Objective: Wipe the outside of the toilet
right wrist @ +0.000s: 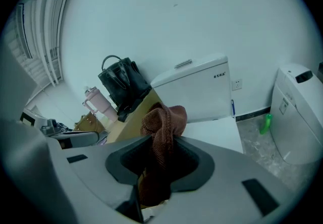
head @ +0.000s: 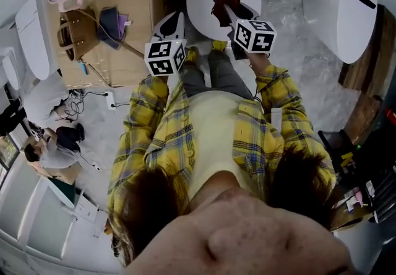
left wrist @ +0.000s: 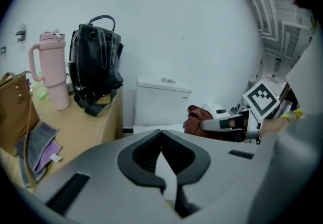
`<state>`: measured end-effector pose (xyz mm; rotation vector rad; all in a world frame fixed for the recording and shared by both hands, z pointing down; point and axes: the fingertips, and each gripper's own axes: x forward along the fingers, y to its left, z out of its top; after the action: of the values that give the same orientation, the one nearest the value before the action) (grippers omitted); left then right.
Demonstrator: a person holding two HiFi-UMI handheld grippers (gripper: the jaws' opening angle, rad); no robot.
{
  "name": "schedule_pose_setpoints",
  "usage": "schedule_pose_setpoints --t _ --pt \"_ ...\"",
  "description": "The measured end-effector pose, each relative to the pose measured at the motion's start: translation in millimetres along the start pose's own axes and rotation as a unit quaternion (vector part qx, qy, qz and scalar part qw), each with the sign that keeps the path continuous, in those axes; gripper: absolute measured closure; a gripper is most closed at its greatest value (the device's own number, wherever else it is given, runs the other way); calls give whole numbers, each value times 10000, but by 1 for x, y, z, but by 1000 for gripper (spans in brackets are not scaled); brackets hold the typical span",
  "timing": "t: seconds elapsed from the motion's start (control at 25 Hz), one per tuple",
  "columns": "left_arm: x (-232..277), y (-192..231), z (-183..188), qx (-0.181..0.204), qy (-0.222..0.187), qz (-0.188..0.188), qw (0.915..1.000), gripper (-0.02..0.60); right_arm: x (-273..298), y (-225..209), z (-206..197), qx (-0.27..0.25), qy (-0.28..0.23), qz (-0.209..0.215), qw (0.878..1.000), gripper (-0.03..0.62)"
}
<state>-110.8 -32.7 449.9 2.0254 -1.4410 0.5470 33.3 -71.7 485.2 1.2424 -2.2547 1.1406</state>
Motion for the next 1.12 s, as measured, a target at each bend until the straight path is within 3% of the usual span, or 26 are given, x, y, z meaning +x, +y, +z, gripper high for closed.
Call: schedule_pose_setpoints --t 0.28,1.12 --pt "18 20 -12 -405 42 244 9989 574 50 -4 -7 -151 300 243 9991 470" --pt "81 47 -30 -236 158 442 9986 574 190 -14 -30 -346 1050 644 9918 470"
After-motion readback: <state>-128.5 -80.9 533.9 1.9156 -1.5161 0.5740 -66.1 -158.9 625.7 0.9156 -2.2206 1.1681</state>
